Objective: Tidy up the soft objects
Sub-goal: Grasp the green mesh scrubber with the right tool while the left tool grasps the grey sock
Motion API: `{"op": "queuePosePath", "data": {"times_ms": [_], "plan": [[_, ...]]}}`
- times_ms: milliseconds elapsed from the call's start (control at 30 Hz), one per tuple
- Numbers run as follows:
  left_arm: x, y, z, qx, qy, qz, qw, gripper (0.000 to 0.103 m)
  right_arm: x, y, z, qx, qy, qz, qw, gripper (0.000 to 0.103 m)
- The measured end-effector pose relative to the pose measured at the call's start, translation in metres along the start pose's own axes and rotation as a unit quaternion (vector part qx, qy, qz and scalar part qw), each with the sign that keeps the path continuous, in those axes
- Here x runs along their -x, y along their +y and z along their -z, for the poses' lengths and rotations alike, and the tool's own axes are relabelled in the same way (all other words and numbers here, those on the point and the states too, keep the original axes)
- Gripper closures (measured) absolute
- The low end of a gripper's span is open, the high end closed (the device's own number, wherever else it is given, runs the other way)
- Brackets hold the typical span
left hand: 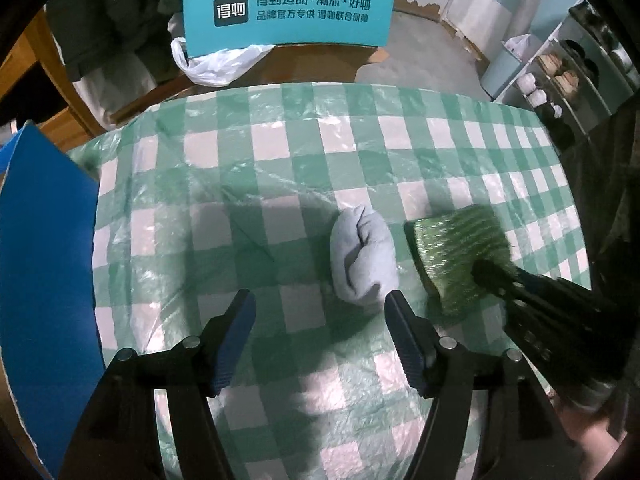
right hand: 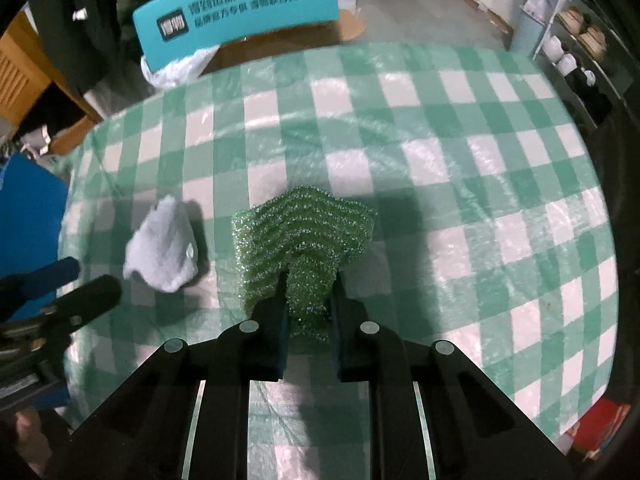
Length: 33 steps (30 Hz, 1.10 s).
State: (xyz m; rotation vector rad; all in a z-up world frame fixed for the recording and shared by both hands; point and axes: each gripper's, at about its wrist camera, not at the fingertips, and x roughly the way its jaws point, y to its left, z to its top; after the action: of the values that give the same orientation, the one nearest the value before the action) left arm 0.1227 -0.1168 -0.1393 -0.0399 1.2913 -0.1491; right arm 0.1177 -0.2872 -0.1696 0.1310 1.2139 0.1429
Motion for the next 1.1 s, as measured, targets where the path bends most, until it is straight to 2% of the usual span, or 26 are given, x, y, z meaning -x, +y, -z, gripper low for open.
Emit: {"op": "queuePosePath", "data": {"times_ms": [233,333,367,433,733,800,867,967,1100], "plan": [[-0.017,-0.003,-0.012,0.017,0.015,-0.007,0.9997,0.035,0.017,-0.010,0.001,-0.007,-0.008,-0.003,1.000,0.089],[-0.025,-0.003,-0.014,0.030,0.021,0.002,0.9993,0.034,0.020,-0.013,-0.001,-0.012,-0.007,-0.005,1.000,0.089],[-0.026,-0.003,-0.015,0.033,0.022,0.002,0.9992,0.030,0.020,-0.014,-0.001,-0.014,-0.008,-0.005,1.000,0.089],[-0.030,-0.005,-0.016,0.035,0.020,0.004,0.9992,0.027,0.020,-0.015,-0.003,-0.014,-0.008,-0.005,1.000,0.089],[-0.045,-0.017,-0.023,0.034,0.026,0.028,0.9987,0.027,0.018,-0.016,-0.006,-0.021,-0.004,-0.010,1.000,0.089],[-0.048,-0.018,-0.024,0.039,0.030,0.035,0.9982,0.031,0.018,-0.017,-0.007,-0.024,-0.004,-0.010,1.000,0.089],[-0.050,-0.020,-0.025,0.041,0.033,0.046,0.9975,0.050,0.017,-0.019,-0.007,-0.025,-0.003,-0.009,1.000,0.089],[-0.051,-0.023,-0.025,0.034,0.040,0.057,0.9970,0.067,0.017,-0.020,-0.007,-0.028,-0.001,-0.008,1.000,0.089],[-0.048,-0.027,-0.024,0.018,0.036,0.054,0.9978,0.079,0.017,-0.022,-0.008,-0.032,-0.001,-0.009,0.999,0.089]]}}
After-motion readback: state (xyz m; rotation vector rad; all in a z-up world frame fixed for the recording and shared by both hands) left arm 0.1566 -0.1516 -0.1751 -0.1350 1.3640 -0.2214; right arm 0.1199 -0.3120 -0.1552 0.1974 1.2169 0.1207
